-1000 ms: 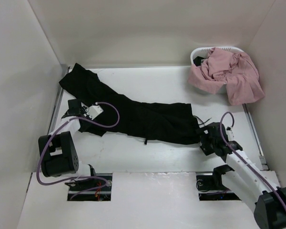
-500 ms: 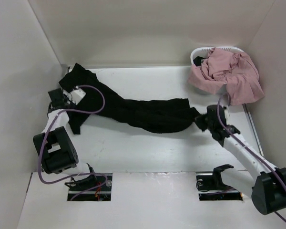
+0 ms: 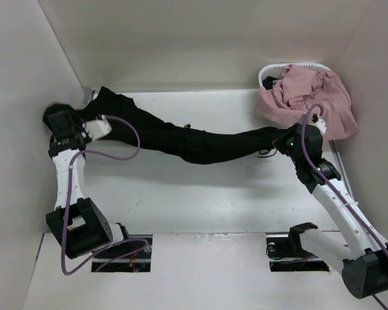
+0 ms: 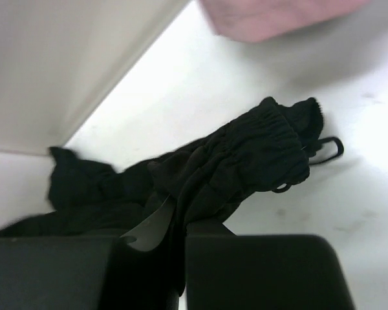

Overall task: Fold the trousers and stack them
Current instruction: Flatten the trousers out

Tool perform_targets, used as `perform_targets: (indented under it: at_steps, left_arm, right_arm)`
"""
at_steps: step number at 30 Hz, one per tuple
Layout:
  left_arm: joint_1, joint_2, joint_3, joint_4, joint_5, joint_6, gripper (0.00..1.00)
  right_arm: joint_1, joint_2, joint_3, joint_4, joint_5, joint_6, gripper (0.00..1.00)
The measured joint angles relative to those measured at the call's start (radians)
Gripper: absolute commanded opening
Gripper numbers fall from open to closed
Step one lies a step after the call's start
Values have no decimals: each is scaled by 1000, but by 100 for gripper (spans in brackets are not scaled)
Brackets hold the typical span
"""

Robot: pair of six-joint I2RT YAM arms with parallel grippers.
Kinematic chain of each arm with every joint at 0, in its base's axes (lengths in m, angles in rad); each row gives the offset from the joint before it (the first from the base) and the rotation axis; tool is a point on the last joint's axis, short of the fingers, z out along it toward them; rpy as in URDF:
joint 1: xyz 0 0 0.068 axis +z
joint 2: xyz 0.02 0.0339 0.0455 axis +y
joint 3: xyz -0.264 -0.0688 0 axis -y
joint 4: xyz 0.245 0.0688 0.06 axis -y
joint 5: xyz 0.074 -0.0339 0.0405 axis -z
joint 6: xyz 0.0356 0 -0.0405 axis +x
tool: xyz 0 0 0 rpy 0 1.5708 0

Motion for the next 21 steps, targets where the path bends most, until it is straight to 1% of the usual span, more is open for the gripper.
perform_targets:
  at_steps: [1,2,3,5,6,8,11,14,16,18,21]
  left_arm:
    - [4,5,-34,-59,-12,11,37]
    - [8,13,-72,-129,-30,23,53]
    - [13,19,-108,-198,-49,33,57]
    - [26,21,-164,-310,-70,32,60]
    - [34,21,-182,-350,-76,31,64]
    - [53,21,-197,-374,-77,22,67]
    - [99,16,-204,-311,-74,2,71]
    - [143,13,-224,-220,-73,-13,71]
    - [163,18,-230,-188,-66,-37,71]
    - [166,26,-230,-163,-39,-72,73]
    - [159,36,-228,-142,47,-124,78]
  right_arm:
    - [-22,-14,-12,-19,1,-10,2]
    - [-41,-25,-20,-36,3,-20,3]
    - [-61,-39,-29,-53,5,-31,3]
    - [-97,-66,-49,-71,8,-48,3]
    - [-113,-80,-61,-77,8,-53,3]
    - [-142,-109,-90,-88,6,-62,3]
    - [-178,-129,-112,-109,-1,-73,3]
    - [-194,-130,-116,-111,-5,-85,3]
    - [-198,-130,-116,-111,-10,-93,4]
    - [-198,-130,-116,-111,-14,-102,4]
    - [-199,-129,-120,-111,-15,-110,5]
